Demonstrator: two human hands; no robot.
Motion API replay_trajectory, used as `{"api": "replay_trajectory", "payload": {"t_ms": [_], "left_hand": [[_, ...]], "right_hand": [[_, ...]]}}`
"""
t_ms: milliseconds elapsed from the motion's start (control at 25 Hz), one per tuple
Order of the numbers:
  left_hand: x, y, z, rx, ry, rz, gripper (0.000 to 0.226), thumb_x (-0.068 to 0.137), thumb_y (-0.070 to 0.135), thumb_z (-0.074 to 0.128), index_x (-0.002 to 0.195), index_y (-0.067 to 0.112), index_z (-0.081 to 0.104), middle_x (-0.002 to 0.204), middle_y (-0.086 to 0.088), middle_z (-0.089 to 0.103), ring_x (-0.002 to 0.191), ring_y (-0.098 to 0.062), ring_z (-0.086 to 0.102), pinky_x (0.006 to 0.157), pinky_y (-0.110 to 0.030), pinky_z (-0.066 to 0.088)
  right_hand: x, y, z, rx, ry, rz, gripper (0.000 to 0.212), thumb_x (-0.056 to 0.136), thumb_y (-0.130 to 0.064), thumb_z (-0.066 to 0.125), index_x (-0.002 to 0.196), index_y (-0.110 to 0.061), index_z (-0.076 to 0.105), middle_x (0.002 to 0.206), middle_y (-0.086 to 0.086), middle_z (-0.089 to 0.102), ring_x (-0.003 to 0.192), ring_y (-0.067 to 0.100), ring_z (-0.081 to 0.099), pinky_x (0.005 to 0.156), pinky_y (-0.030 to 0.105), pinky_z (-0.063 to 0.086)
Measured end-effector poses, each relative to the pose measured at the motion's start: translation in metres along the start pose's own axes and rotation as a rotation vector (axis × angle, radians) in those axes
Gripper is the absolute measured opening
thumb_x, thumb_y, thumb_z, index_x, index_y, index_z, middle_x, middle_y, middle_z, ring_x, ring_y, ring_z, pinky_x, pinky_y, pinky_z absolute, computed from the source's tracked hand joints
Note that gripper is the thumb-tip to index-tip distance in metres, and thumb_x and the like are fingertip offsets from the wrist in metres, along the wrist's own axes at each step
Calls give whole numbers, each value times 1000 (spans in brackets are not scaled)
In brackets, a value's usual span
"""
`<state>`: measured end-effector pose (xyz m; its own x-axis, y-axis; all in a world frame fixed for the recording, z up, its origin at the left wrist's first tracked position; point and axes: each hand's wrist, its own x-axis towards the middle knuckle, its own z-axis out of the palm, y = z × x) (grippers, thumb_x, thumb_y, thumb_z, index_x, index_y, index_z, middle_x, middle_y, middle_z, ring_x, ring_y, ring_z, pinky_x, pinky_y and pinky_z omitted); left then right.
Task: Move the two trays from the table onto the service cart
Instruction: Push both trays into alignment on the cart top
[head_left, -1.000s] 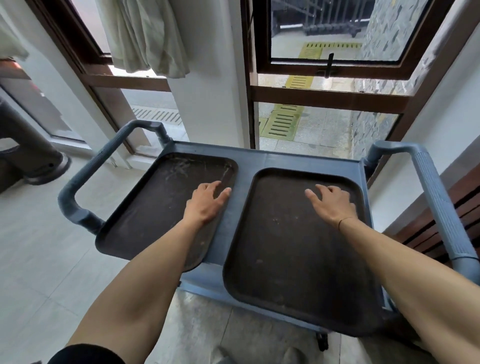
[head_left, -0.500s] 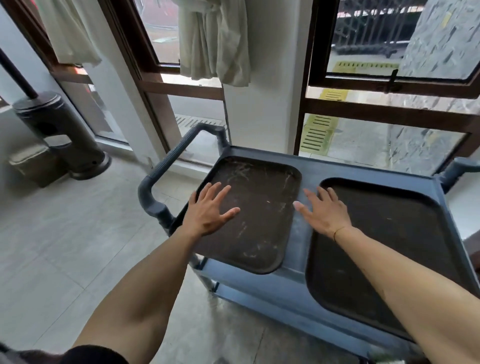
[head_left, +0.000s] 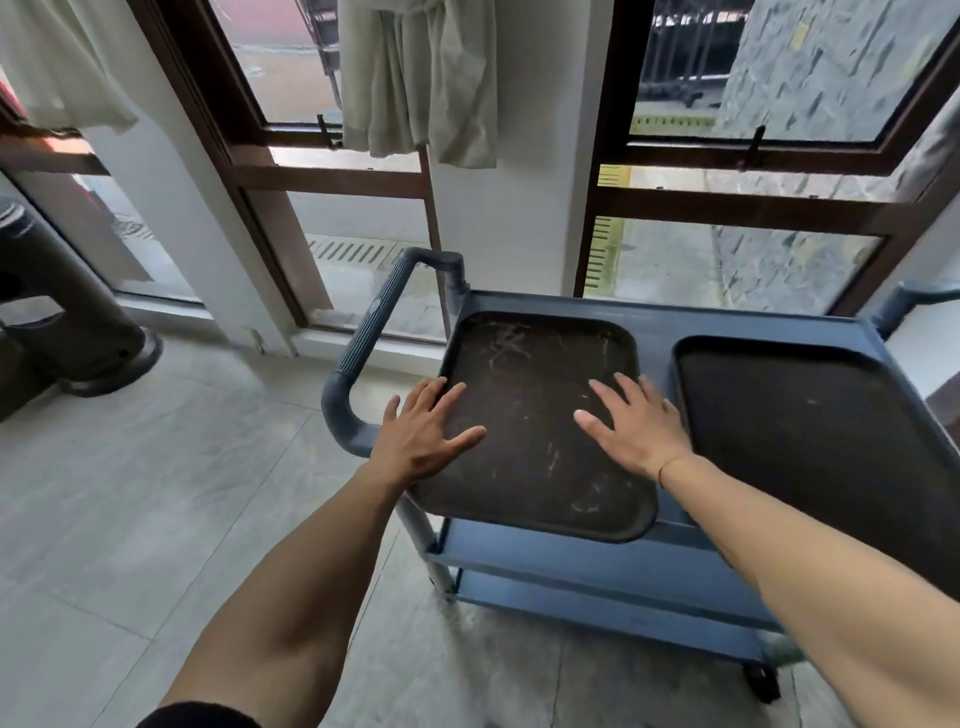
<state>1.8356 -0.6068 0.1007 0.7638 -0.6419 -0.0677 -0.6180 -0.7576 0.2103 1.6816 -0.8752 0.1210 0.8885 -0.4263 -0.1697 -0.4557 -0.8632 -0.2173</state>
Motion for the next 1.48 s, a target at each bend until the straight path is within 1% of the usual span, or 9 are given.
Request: {"api": "replay_trajectory", "payload": {"t_ms": [80,200,480,640,720,840,1000,1160,1480], "left_hand": [[0,-2,6,-34,3,-2,95,76,90,16,156,38,15,166,2,14,152,-19,9,121,-51,8],[1,-3,16,-102,-16,-17,94,78,88,20,156,37,15,165,-1,15,151,-21,14,121,-53,12],[-14,-15,47,-45,-172,99,87,79,88,23,154,45,14,167,2,7,153,-23,3,120,-48,1],[-27,-16,64,-7,-225,194,88,74,94,18,152,52,14,167,6,4,153,-19,-2,120,-51,-3],[-28,-17,69,30,-244,239,89,71,96,17,150,57,8,167,9,2,153,-18,-4,119,-55,-8],[-26,-18,74,102,-283,288,89,69,99,17,147,61,-2,167,10,-4,152,-21,-9,115,-59,-15],[-27,-19,81,148,-263,320,87,70,98,14,147,61,-4,167,9,-3,153,-24,-7,114,-61,-16],[-25,-20,83,156,-250,332,82,75,94,11,149,60,1,167,8,-1,153,-25,-5,116,-59,-13],[-14,-17,82,185,-253,331,82,74,93,5,148,60,0,167,5,-1,153,-27,-4,115,-61,-10]], "right_hand": [[-5,-6,7,-6,-21,-1,71,94,-70,23,155,-35,21,165,1,13,151,27,3,119,52,15],[-9,-12,19,-17,-47,-1,70,94,-69,24,155,-35,20,165,1,13,151,27,4,119,53,15],[-34,-18,63,7,-114,-68,70,93,-71,25,154,-38,22,165,-2,14,151,23,4,118,55,14],[-51,-13,90,3,-177,-90,79,84,-81,12,153,-43,20,165,-5,12,151,22,1,115,62,12],[-57,-12,100,-41,-192,-139,87,75,-89,3,152,-49,14,166,-5,8,151,23,-2,113,67,7],[-59,-11,111,-132,-208,-164,86,71,-92,0,149,-57,1,166,-5,0,151,26,-8,111,70,1],[-57,-13,116,-167,-184,-142,79,74,-90,0,147,-60,-3,167,-5,-2,151,27,-8,110,72,1],[-58,-13,117,-181,-164,-146,77,75,-89,0,147,-61,-2,167,-4,-1,151,28,-6,110,73,2],[-46,-9,114,-215,-151,-172,74,75,-87,-6,145,-63,-8,167,-3,-2,151,30,-5,110,74,5]]}}
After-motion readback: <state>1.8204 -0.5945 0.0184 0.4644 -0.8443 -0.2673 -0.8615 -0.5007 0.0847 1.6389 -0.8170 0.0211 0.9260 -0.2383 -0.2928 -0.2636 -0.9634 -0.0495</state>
